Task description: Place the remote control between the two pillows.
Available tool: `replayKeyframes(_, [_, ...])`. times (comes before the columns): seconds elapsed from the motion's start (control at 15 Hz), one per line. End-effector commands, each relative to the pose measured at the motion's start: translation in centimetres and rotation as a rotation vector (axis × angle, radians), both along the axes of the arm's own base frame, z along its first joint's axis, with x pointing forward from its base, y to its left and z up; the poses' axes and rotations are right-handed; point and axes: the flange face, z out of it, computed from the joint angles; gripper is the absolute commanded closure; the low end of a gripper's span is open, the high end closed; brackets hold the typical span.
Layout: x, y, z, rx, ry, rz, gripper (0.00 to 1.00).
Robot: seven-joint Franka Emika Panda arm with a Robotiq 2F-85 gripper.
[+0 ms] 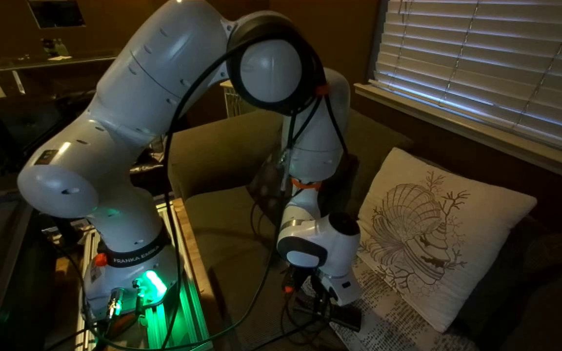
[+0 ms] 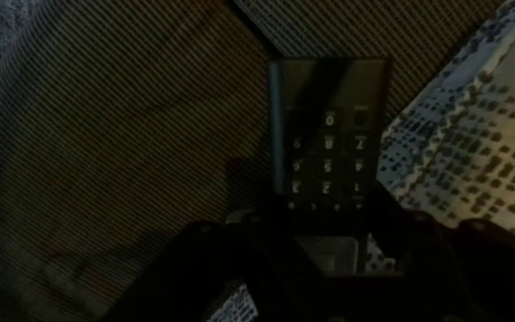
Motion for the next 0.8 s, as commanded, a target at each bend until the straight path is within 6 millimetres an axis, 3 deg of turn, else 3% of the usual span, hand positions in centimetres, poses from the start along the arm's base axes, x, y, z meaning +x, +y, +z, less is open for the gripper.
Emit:
replayKeyframes(0.0, [-1.2,0.0,-1.0,0.031,-0.015,-0.002,0.72])
replayKeyframes(0.53, [-3.5,0.2,-5.0,0.083,0.083,-0.012,0.72])
replayKeyframes(0.73, [-3.3,0.1,-6.4,0.077,0.079,0.000,0.72])
